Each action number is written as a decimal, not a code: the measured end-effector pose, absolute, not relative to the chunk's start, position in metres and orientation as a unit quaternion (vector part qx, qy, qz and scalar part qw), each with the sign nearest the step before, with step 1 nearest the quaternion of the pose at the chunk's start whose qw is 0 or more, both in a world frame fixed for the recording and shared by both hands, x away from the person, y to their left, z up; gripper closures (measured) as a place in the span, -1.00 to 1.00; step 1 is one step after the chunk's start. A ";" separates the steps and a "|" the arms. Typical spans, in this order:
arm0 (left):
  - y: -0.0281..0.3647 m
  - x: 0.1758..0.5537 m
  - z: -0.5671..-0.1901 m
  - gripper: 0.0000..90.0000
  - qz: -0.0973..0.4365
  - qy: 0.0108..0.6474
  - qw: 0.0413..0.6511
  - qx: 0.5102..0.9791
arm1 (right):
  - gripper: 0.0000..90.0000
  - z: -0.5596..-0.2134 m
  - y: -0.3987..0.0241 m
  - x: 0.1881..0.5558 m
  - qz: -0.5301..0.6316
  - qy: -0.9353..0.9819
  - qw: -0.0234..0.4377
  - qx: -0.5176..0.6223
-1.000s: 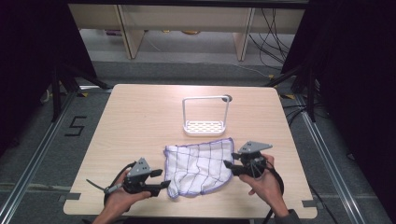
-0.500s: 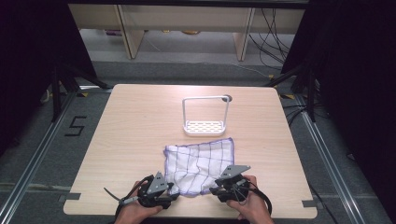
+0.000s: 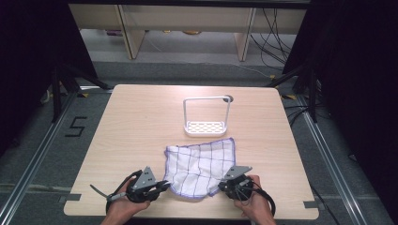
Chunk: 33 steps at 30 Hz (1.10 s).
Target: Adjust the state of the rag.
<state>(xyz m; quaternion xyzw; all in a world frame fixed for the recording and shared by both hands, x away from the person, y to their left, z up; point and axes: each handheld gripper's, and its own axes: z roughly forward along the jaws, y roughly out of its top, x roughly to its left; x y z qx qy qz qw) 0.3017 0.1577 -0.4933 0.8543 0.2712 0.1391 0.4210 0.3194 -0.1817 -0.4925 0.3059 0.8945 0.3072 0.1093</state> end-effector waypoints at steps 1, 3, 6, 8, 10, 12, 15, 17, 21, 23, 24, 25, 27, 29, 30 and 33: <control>0.159 0.301 -0.494 0.87 0.138 0.272 0.420 0.855 | 0.94 -0.491 -0.187 0.322 0.320 0.894 0.107 0.297; 0.160 0.299 -0.496 0.87 0.137 0.276 0.421 0.853 | 0.94 -0.484 -0.198 0.322 0.326 0.887 0.112 0.306; 0.160 0.295 -0.498 0.88 0.132 0.268 0.411 0.861 | 0.94 -0.474 -0.212 0.317 0.329 0.879 0.115 0.326; 0.156 0.289 -0.499 0.88 0.124 0.262 0.409 0.865 | 0.94 -0.471 -0.221 0.313 0.331 0.875 0.116 0.334; 0.152 0.282 -0.503 0.88 0.115 0.246 0.403 0.874 | 0.94 -0.474 -0.232 0.305 0.330 0.877 0.107 0.332; 0.144 0.274 -0.510 0.88 0.104 0.228 0.385 0.888 | 0.94 -0.477 -0.234 0.302 0.325 0.880 0.103 0.331; 0.133 0.264 -0.514 0.87 0.093 0.214 0.385 0.893 | 0.94 -0.488 -0.237 0.294 0.309 0.888 0.095 0.329; 0.132 0.264 -0.513 0.87 0.095 0.207 0.378 0.897 | 0.93 -0.487 -0.237 0.292 0.309 0.889 0.086 0.327; 0.134 0.264 -0.513 0.85 0.096 0.213 0.388 0.892 | 0.80 -0.485 -0.239 0.289 0.322 0.882 0.084 0.333; 0.137 0.265 -0.510 0.81 0.099 0.215 0.386 0.892 | 0.57 -0.483 -0.242 0.290 0.326 0.874 0.105 0.345; 0.137 0.265 -0.510 0.77 0.099 0.215 0.386 0.892 | 0.57 -0.483 -0.242 0.290 0.326 0.874 0.105 0.345; 0.136 0.264 -0.512 0.77 0.090 0.232 0.398 0.883 | 0.50 -0.482 -0.243 0.291 0.331 0.869 0.105 0.352; 0.139 0.265 -0.510 0.57 0.095 0.235 0.396 0.883 | 0.30 -0.476 -0.245 0.291 0.338 0.856 0.109 0.376; 0.140 0.264 -0.510 0.44 0.089 0.253 0.412 0.871 | 0.26 -0.475 -0.245 0.292 0.342 0.850 0.111 0.384; 0.142 0.265 -0.508 0.30 0.084 0.270 0.423 0.861 | 0.24 -0.474 -0.246 0.294 0.344 0.849 0.114 0.384; 0.153 0.273 -0.496 0.07 0.091 0.290 0.452 0.839 | 0.15 -0.469 -0.251 0.303 0.350 0.842 0.137 0.388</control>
